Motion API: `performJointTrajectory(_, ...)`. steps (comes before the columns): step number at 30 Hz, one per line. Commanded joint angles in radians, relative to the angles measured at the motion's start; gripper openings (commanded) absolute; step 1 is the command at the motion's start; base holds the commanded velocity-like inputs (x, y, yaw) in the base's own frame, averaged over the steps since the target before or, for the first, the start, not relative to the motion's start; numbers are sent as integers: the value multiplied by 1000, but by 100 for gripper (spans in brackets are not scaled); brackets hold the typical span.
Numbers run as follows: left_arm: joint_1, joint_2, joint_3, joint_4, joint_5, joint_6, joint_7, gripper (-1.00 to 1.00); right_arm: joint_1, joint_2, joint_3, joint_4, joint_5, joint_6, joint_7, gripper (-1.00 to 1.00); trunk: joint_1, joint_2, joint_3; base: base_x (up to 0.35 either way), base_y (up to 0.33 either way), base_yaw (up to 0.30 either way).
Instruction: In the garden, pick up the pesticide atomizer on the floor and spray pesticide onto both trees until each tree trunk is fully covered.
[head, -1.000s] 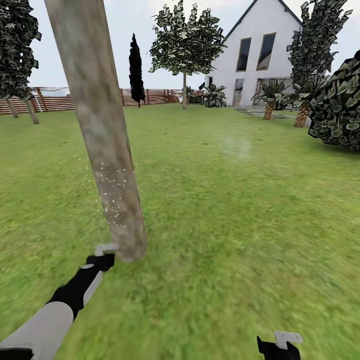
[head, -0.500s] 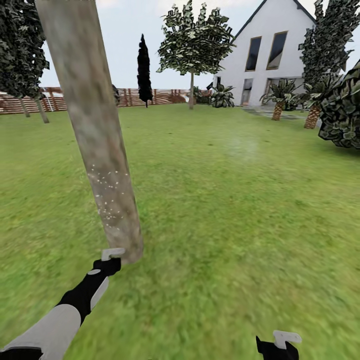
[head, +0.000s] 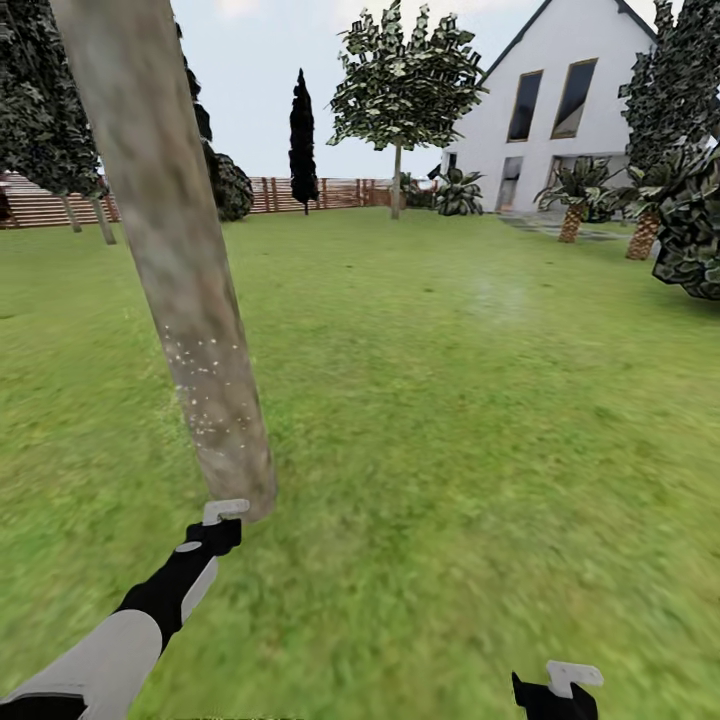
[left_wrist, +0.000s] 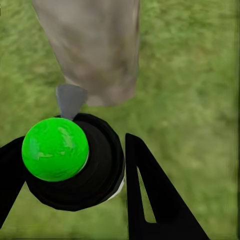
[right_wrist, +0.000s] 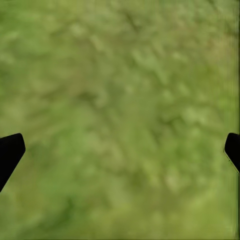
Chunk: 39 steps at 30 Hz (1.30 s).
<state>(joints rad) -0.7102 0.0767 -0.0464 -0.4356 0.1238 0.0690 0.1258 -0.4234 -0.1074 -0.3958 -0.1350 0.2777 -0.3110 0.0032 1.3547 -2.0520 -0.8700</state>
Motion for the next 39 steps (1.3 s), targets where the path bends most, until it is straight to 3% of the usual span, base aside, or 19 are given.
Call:
performJointTrajectory(1,0,0,0,0,-1,1,-3,-100,0,0,0,0,0,0,0,100,0,0,0,0,-270,240)
performJointTrajectory(39,0,-11,0,5,-1,0,-3,-100,0,0,1,1,1,0,1,100,0,0,0,107,-270,260)
